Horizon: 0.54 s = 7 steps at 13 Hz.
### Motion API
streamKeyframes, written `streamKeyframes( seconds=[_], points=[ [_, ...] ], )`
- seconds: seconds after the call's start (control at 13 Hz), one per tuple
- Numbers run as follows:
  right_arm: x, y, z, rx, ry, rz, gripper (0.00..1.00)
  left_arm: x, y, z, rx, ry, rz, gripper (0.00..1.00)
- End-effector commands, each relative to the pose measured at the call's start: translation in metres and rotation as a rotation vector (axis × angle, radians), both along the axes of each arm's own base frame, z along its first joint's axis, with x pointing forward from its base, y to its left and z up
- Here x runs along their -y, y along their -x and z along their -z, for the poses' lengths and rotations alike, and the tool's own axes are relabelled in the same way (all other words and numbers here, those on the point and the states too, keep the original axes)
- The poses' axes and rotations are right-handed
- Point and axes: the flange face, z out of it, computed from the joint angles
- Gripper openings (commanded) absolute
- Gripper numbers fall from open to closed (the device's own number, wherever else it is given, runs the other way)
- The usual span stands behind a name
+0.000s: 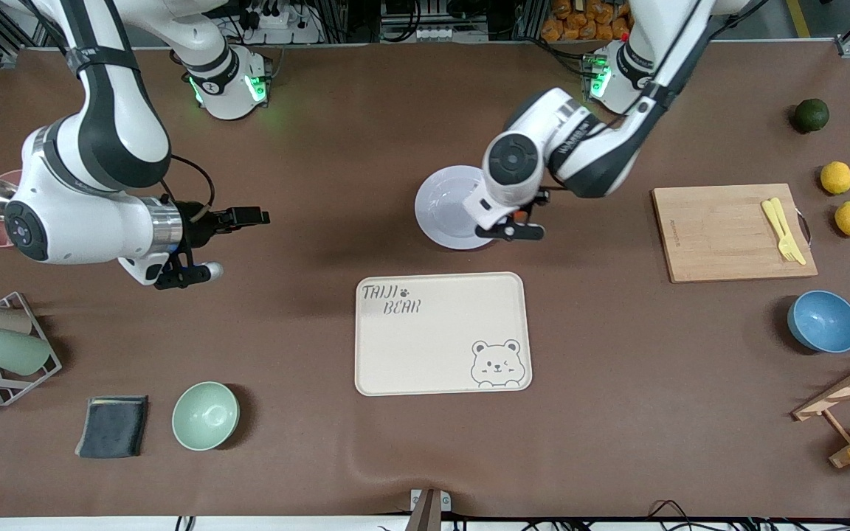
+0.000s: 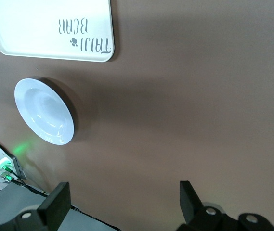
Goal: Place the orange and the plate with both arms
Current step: 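Lift the orange with the left gripper and carry it over the plate, then lower the orange onto the white plate and open the left gripper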
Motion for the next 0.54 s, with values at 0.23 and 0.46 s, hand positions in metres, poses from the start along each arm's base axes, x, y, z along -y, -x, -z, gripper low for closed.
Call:
streamKeyframes(
  seconds=[0.23, 0.46],
  points=[
    [0.002, -0.003, 0.0, -0.003, -0.021, 0.012, 1.0, 0.068, 0.05, 0.058, -0.019, -0.001, -0.079, 0.0],
    [-0.003, -0.001, 0.004, -0.011, -0.019, 0.006, 1.0, 0.081, 0.051, 0.075, -0.023, -0.006, -0.145, 0.0]
  ],
)
